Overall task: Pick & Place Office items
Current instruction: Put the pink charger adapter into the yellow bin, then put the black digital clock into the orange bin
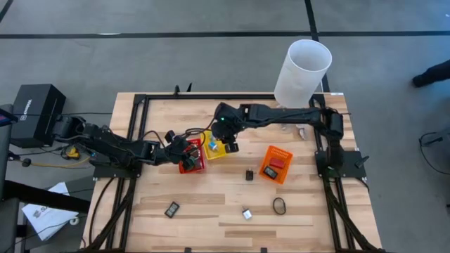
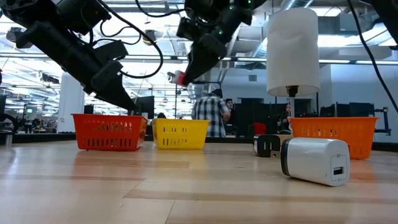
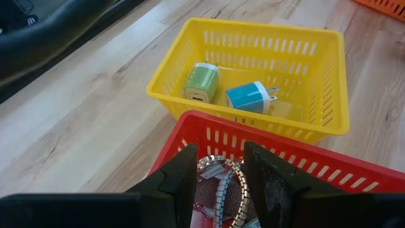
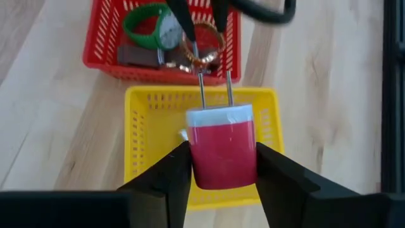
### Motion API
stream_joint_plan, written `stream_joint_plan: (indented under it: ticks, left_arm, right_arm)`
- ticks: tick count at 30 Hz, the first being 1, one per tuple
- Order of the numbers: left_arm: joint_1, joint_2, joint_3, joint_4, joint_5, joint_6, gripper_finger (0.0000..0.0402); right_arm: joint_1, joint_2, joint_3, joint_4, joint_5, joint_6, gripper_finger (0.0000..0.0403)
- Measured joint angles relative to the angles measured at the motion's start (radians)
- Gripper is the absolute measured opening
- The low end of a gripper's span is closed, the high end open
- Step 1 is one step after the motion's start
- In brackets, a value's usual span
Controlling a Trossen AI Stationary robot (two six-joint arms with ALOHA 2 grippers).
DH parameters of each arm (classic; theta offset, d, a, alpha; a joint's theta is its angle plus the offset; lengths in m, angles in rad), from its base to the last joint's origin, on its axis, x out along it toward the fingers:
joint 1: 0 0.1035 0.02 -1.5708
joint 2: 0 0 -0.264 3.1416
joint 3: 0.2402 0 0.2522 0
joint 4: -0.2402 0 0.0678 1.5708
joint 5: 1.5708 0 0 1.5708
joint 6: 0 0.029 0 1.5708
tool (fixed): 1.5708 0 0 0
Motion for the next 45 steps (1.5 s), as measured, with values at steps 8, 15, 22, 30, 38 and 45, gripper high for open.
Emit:
stream_joint_plan:
  ticks: [8,15,22,30,38,45]
  left_arm:
    - [0.000,0.000,0.000,0.006,0.000,0.000,0.0122]
    - [0.000,0.000,0.000,0.019,0.000,-0.005,0.0122]
    - [0.000,0.000,0.000,0.028,0.001,-0.007,0.0122]
    - [0.000,0.000,0.000,0.036,0.001,-0.008,0.0122]
    - [-0.001,-0.008,0.000,0.069,0.049,-0.008,0.0122]
    - [-0.036,-0.061,0.000,0.118,0.057,-0.008,0.0122]
  right_arm:
    - [0.003,0.000,-0.108,0.086,0.000,0.027,0.0124]
    - [0.022,0.001,-0.174,0.202,-0.001,0.039,0.0159]
    - [0.023,0.000,-0.174,0.204,0.000,0.121,0.0155]
    - [0.050,0.000,-0.174,0.187,0.001,0.184,0.0111]
    - [0.147,-0.012,-0.173,0.057,0.001,0.160,0.0103]
    - [0.206,-0.099,-0.172,-0.098,0.003,0.174,0.0103]
